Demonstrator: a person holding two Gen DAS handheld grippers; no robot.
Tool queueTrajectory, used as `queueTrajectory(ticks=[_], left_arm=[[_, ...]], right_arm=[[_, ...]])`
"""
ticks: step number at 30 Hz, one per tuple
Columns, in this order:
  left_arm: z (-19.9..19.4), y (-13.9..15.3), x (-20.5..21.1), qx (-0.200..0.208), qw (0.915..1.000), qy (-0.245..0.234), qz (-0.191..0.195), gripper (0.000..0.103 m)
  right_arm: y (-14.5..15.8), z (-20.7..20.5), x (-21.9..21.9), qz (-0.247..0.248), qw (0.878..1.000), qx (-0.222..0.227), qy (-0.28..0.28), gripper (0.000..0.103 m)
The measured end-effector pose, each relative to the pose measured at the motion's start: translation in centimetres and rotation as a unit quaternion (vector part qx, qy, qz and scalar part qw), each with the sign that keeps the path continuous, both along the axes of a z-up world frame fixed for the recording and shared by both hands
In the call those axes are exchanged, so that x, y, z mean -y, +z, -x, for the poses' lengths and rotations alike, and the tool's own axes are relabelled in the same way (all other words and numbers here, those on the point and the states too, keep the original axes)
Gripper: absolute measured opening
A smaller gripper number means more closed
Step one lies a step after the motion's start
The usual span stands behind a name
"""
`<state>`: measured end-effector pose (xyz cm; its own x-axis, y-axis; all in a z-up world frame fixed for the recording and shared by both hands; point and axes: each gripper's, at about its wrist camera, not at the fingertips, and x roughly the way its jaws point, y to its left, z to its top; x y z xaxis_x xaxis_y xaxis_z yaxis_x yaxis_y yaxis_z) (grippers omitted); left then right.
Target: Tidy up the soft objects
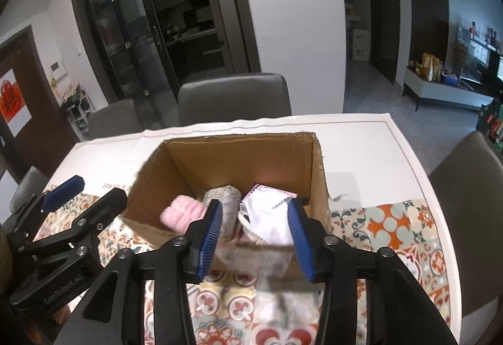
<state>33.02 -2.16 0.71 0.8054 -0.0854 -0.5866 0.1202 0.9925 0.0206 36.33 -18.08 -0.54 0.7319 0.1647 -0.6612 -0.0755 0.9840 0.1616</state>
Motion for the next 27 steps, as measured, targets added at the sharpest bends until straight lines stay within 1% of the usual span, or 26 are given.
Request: queueTrajectory(ticks=[3,6,9,12,16,21,27], left_arm=[[2.0,1.0,-0.6,0.014,0.9999,0.001,0.003,0.082],[4.2,2.0,-1.2,0.029,0.9996,0.000,0.002,0.085],[6.4,2.7,-1.8,0.045,0.9990,-0.004,0.003,0.088],[8.4,3.4,-2.4,0.052,0.9986,-0.008,0.012,0.088],[10.8,4.1,-2.8,0.061,0.9980,-0.009,0.015,0.090],[13.7,4.6,-3.0,0.076,0.9971,0.005,0.011,0.090],[17.4,4.5,-2.7,0.073,0.9969,0.018,0.021,0.091]], right_arm=[[1.2,2.3,-0.6,0.003,1.000,0.015,-0.007,0.051],[2.5,4.8,-1.0,0.004,0.999,0.032,-0.018,0.057],[3.5,7.1,-1.4,0.008,0.998,0.047,-0.029,0.060],[4.3,9.5,-1.9,0.007,0.997,0.059,-0.040,0.063],[5.1,12.2,-2.2,0.001,0.996,0.072,-0.048,0.064],[5.6,15.2,-2.4,0.006,0.995,0.081,-0.055,0.064],[6.5,18.5,-2.3,0.017,0.993,0.099,-0.053,0.064]])
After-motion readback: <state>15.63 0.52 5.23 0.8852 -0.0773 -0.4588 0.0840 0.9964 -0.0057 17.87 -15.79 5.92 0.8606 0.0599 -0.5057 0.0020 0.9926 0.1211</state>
